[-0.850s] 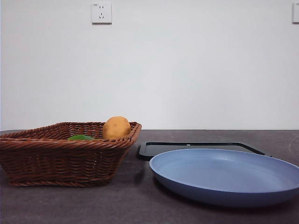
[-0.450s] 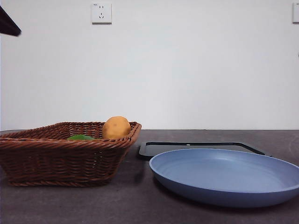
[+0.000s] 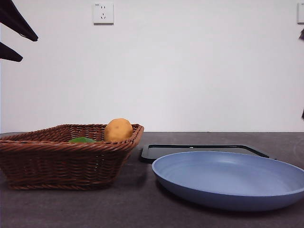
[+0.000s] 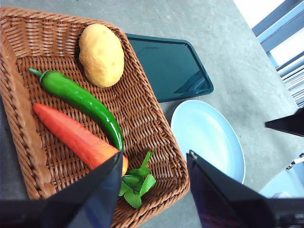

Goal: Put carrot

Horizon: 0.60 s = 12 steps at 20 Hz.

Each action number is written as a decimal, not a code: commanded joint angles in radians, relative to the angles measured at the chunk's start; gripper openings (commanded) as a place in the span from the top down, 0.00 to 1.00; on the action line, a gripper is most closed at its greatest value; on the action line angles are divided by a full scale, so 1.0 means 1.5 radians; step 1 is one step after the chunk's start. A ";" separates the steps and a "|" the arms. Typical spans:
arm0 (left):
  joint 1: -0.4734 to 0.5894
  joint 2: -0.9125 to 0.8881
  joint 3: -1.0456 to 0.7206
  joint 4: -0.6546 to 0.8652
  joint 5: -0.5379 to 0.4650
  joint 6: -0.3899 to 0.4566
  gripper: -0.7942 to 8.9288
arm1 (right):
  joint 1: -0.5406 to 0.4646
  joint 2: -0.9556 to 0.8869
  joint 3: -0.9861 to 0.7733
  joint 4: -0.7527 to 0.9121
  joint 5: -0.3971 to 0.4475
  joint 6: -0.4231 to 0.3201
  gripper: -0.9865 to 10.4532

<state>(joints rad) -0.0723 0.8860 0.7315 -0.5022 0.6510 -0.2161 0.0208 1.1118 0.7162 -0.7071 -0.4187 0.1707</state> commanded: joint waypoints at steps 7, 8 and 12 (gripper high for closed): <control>-0.001 0.003 0.009 0.010 0.004 0.012 0.67 | 0.076 0.172 0.009 0.107 0.000 0.034 0.69; -0.001 0.003 0.009 0.010 0.004 0.012 0.67 | 0.079 0.185 0.009 0.114 0.000 0.034 0.69; -0.001 0.003 0.009 0.009 0.003 0.005 0.67 | 0.080 0.229 0.009 0.120 0.004 0.040 0.82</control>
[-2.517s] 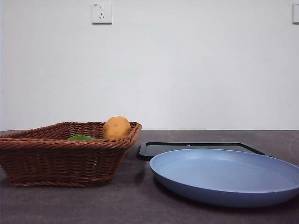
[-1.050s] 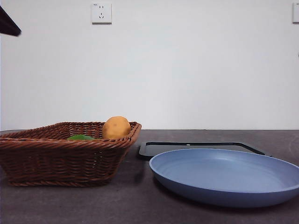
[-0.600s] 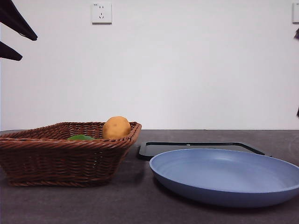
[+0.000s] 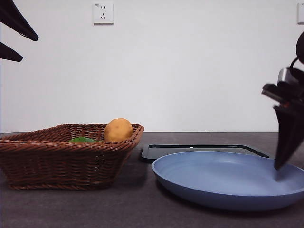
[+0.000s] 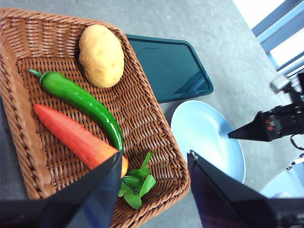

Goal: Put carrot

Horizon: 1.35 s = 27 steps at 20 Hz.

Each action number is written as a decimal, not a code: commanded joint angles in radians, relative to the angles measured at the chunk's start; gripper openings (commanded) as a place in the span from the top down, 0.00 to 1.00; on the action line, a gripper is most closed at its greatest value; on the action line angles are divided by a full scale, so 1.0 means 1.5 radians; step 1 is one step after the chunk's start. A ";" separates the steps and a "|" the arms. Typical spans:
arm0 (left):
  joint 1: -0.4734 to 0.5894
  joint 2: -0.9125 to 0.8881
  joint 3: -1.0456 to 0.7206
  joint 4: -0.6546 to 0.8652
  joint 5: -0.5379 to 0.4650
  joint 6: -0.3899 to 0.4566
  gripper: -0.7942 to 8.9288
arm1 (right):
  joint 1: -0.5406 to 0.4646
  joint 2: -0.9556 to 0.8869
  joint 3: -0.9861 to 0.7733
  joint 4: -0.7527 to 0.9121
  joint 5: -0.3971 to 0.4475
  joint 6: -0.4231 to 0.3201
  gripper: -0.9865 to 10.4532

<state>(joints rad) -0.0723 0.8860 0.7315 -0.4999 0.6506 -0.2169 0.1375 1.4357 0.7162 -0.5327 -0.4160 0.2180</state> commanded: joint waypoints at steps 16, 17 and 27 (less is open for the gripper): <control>-0.219 0.152 0.088 -0.059 -0.249 -0.065 0.60 | 0.001 -0.172 0.009 -0.082 0.002 0.011 0.91; -0.237 0.189 0.109 -0.073 -0.279 -0.065 0.60 | 0.001 -0.181 0.009 -0.082 0.002 0.011 0.91; -0.247 0.502 0.261 -0.149 -0.328 -0.081 0.60 | 0.001 -0.200 0.009 -0.106 0.002 -0.024 0.91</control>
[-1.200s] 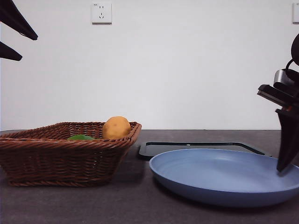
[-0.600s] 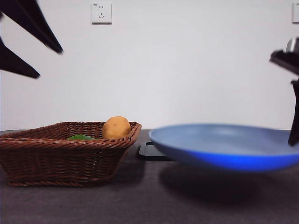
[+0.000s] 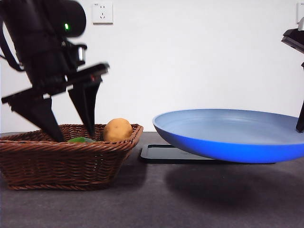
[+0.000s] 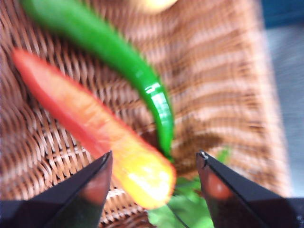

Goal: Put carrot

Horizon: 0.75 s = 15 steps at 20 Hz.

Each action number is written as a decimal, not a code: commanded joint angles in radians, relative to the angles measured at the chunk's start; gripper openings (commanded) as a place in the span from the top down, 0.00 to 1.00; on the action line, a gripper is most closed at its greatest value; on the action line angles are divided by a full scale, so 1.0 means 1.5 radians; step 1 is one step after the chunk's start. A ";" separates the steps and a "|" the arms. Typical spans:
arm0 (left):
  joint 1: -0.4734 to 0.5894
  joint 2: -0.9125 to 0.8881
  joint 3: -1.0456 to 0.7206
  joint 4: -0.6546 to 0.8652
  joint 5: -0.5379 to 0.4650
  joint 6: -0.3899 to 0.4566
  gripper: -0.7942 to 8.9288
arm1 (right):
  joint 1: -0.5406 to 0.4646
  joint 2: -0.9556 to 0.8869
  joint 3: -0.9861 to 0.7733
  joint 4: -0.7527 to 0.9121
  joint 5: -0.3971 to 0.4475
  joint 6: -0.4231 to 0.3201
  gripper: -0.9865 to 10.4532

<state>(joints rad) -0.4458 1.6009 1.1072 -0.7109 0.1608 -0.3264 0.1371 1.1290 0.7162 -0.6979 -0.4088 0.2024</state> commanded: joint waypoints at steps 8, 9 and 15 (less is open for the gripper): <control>0.027 0.068 0.010 0.004 -0.016 -0.007 0.55 | 0.001 0.005 0.009 0.012 -0.003 -0.019 0.91; 0.026 0.072 0.010 0.005 -0.017 -0.007 0.55 | 0.001 0.005 0.009 0.013 -0.003 -0.019 0.91; 0.026 0.071 0.010 0.009 -0.019 0.004 0.82 | 0.001 0.005 0.009 0.014 -0.003 -0.019 0.91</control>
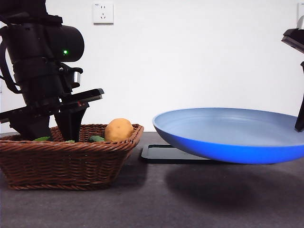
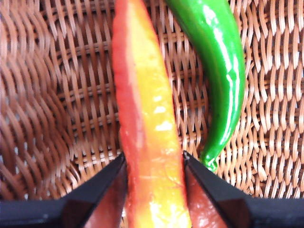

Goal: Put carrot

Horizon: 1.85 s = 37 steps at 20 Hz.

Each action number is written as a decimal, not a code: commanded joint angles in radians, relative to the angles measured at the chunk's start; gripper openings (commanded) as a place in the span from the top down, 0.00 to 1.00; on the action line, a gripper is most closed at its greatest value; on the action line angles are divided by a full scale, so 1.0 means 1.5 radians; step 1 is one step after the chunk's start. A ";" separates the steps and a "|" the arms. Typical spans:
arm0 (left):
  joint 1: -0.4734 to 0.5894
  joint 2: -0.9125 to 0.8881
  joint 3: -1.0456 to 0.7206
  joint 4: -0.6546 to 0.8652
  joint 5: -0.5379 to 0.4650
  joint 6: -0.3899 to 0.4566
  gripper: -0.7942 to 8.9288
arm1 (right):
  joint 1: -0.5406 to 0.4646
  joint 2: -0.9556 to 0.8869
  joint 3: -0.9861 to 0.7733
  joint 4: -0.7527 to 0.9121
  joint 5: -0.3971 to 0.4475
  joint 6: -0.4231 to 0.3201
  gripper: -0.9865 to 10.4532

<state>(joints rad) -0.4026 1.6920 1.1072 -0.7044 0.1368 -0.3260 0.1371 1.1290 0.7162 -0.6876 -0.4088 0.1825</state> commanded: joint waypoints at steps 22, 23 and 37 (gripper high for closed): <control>-0.393 -0.109 0.019 0.135 0.013 0.098 0.82 | 0.080 0.005 0.009 0.018 -0.026 0.119 0.91; -0.394 -0.094 0.019 0.135 0.014 0.098 0.82 | 0.080 0.005 0.009 0.018 -0.026 0.118 0.91; -0.362 -0.145 0.019 0.112 0.014 0.075 0.65 | 0.079 0.006 0.012 -0.001 -0.020 0.130 0.91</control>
<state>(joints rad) -0.9401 1.4731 1.1236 -0.5404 0.1593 -0.2085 0.2512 1.1294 0.7166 -0.7025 -0.4343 0.3641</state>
